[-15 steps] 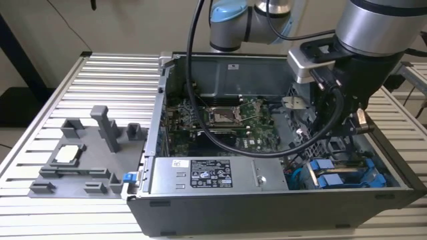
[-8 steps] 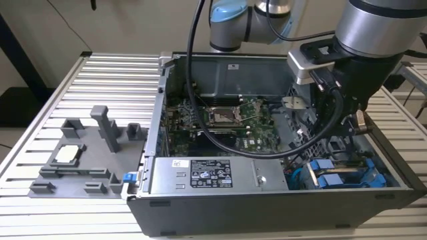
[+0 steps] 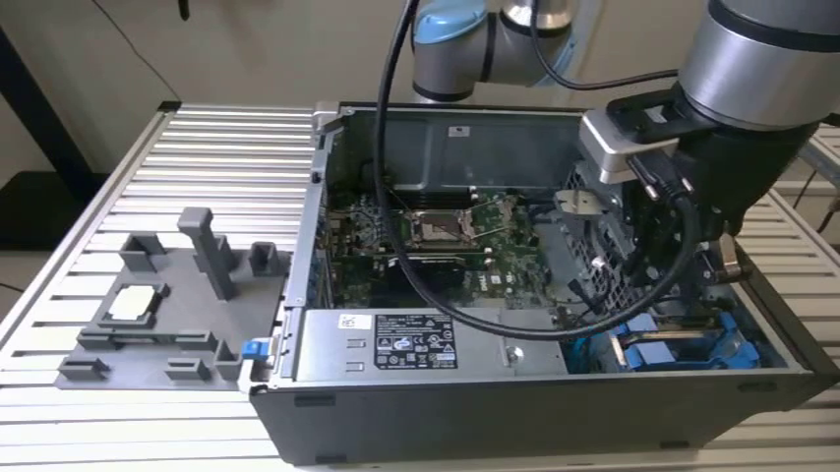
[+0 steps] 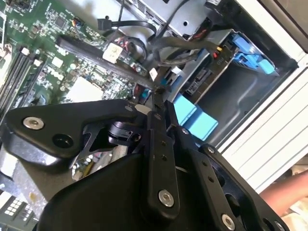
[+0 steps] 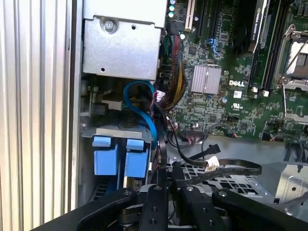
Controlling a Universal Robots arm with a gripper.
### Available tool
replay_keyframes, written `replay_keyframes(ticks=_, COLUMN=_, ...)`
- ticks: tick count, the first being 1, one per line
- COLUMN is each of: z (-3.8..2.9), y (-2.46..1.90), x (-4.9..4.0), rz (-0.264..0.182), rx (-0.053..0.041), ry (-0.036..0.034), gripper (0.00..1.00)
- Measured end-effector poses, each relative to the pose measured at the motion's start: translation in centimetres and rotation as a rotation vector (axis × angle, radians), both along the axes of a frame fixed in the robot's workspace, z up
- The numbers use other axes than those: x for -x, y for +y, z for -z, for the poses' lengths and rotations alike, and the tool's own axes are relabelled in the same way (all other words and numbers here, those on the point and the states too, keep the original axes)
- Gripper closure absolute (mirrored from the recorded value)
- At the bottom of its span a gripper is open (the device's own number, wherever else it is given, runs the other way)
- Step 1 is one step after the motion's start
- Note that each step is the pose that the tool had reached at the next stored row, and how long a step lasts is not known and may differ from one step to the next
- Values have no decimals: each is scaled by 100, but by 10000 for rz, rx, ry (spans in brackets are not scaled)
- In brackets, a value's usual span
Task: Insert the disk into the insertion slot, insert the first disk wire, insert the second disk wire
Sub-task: 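Insert the second disk wire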
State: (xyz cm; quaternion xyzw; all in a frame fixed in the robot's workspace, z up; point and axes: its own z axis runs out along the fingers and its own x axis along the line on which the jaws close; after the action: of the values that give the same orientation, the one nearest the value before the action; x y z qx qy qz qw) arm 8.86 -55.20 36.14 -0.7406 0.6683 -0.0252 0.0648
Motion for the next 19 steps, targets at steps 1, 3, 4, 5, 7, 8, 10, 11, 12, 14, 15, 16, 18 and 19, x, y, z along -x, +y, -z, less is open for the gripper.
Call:
replay_keyframes(ticks=1, z=1, y=-30, x=-10, rz=0, rx=1, ry=4, gripper=83)
replay_keyframes(ticks=3, z=4, y=-92, x=-29, rz=0, rx=0, ry=13, gripper=83)
replay_keyframes(ticks=4, z=6, y=-122, x=-38, rz=0, rx=0, ry=17, gripper=83)
replay_keyframes(ticks=5, z=7, y=-151, x=-47, rz=0, rx=0, ry=21, gripper=83)
replay_keyframes(ticks=7, z=10, y=-190, x=-68, rz=1, rx=1, ry=27, gripper=83)
replay_keyframes(ticks=8, z=14, y=-202, x=-80, rz=1, rx=0, ry=28, gripper=83)
replay_keyframes(ticks=10, z=24, y=-213, x=-100, rz=6, rx=-1, ry=28, gripper=83)
replay_keyframes(ticks=11, z=32, y=-215, x=-105, rz=7, rx=-4, ry=28, gripper=83)
replay_keyframes(ticks=12, z=36, y=-217, x=-110, rz=7, rx=-14, ry=28, gripper=83)
replay_keyframes(ticks=14, z=46, y=-219, x=-125, rz=10, rx=-130, ry=29, gripper=83)
replay_keyframes(ticks=15, z=52, y=-220, x=-128, rz=22, rx=-202, ry=29, gripper=83)
replay_keyframes(ticks=16, z=57, y=-221, x=-128, rz=50, rx=-239, ry=29, gripper=83)
replay_keyframes(ticks=18, z=68, y=-221, x=-138, rz=130, rx=-245, ry=29, gripper=83)
replay_keyframes(ticks=19, z=73, y=-222, x=-144, rz=170, rx=-245, ry=28, gripper=83)
